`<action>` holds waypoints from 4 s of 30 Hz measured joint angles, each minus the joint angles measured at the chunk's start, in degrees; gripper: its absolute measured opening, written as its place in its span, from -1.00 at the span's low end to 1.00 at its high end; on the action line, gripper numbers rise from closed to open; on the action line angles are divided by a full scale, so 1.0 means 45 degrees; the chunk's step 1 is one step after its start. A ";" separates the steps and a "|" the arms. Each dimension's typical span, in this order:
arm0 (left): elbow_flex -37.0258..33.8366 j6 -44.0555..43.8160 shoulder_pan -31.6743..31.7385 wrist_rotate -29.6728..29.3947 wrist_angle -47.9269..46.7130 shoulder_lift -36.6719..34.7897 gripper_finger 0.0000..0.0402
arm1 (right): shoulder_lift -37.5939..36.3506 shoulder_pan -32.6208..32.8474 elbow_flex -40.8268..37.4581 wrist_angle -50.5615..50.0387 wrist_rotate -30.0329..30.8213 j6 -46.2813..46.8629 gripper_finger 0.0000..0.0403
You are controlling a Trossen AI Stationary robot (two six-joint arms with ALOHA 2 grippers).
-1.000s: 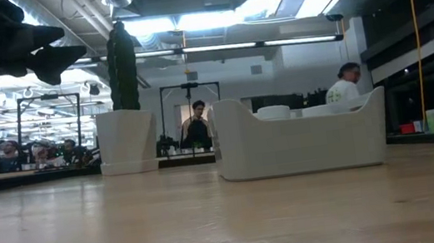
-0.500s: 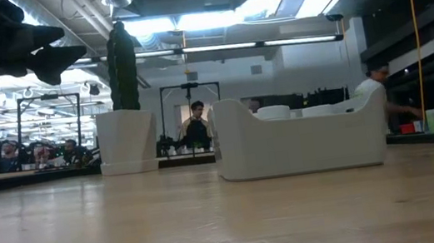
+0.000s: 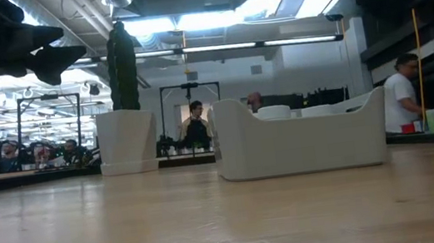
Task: Pick and place pill bottles into a basket
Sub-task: Return to Home Position
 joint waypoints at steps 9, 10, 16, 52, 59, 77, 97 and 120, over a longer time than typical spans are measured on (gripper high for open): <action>0.0000 0.0007 0.0000 0.0010 -0.0005 0.0005 0.40 | 0.0091 -0.0001 0.0000 -0.2031 0.1531 0.2859 0.66; 0.0000 0.0015 -0.0005 0.0010 0.0000 0.0005 0.40 | 0.0132 -0.0010 0.0000 -0.2027 0.1659 0.2773 0.66; 0.0000 0.0005 -0.0001 0.0019 0.0000 0.0010 0.40 | 0.0133 -0.0005 0.0000 -0.2009 0.1681 0.1699 0.66; 0.0015 0.0010 -0.0001 0.0019 -0.0005 0.0010 0.40 | 0.0128 -0.0005 0.0000 -0.2002 0.1686 0.2151 0.66; 0.0015 0.0011 -0.0001 0.0017 -0.0002 0.0010 0.40 | 0.0128 -0.0005 0.0000 -0.2002 0.1686 0.2151 0.66; 0.0015 0.0011 -0.0004 0.0018 -0.0001 0.0010 0.40 | 0.0128 -0.0005 0.0000 -0.1998 0.1686 0.2151 0.66; 0.0019 0.0015 -0.0004 0.0018 -0.0004 0.0010 0.40 | 0.0131 -0.0005 0.0000 -0.1997 0.1686 0.2150 0.66; 0.0019 0.0008 -0.0002 0.0015 -0.0005 0.0010 0.40 | 0.0133 -0.0005 0.0000 -0.1997 0.1687 0.2151 0.66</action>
